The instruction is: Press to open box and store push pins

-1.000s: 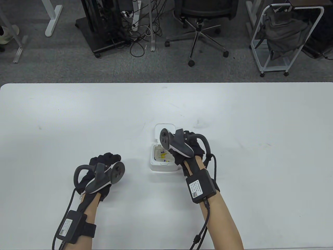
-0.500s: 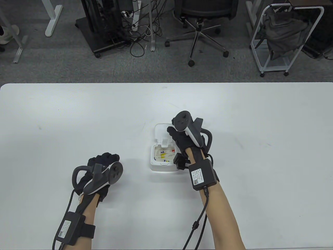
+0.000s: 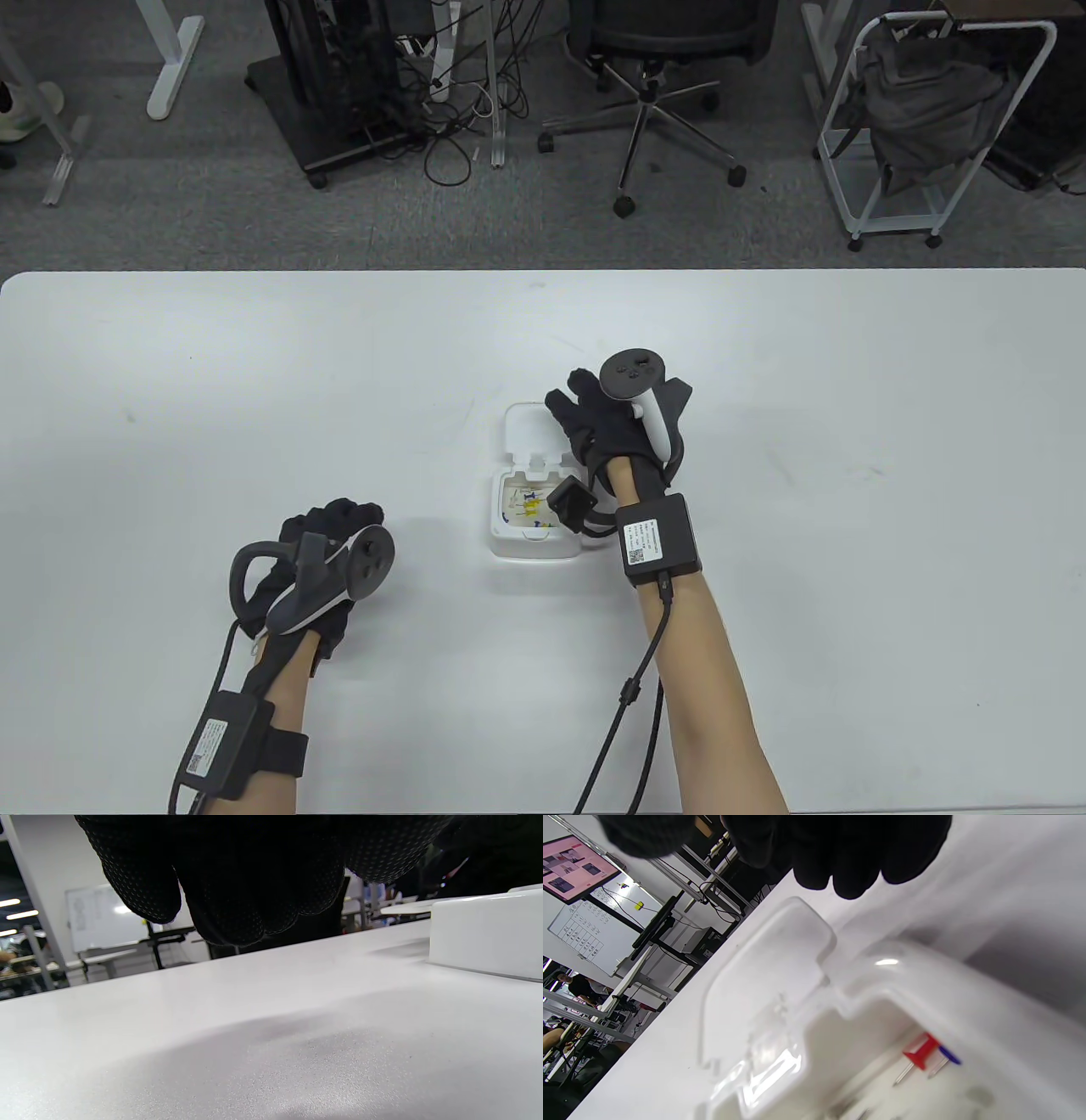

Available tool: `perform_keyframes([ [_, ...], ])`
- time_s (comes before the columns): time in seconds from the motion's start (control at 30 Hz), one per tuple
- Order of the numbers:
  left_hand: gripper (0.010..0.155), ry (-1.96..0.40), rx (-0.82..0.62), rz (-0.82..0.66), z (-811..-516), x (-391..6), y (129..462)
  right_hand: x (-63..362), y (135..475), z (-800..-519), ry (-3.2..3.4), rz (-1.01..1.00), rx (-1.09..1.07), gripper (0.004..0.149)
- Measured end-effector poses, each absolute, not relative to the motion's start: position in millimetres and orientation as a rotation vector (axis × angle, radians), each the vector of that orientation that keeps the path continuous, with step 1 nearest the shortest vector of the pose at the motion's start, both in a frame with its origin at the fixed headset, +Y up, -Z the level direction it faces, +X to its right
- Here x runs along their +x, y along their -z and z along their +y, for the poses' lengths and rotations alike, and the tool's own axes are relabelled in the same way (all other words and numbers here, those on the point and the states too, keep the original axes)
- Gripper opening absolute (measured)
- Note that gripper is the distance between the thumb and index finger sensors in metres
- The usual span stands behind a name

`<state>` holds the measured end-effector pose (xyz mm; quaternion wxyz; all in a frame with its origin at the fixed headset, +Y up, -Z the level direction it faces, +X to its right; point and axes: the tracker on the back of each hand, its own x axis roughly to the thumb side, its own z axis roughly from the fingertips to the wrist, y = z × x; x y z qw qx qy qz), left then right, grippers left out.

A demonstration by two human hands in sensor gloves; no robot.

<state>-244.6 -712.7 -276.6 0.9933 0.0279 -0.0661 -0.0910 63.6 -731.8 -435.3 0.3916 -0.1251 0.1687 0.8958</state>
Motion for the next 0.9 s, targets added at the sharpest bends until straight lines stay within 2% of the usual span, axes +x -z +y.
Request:
perform_keyframes([
  [0.4, 0.050, 0.181, 0.053, -0.121, -712.0, -247.2, 275.8, 56.3, 440.6, -746.1, -2.212, 0.481, -0.311, 0.071],
  [0.73, 0.050, 0.185, 0.059, -0.124, -710.9, -247.3, 276.3, 65.3, 433.7, -730.8, -2.098, 0.386, -0.223, 0.067],
  [0.9, 0.049, 0.189, 0.075, -0.123, -709.0, -246.9, 275.2, 63.1, 423.9, -721.3, -2.061, 0.335, -0.103, 0.057],
])
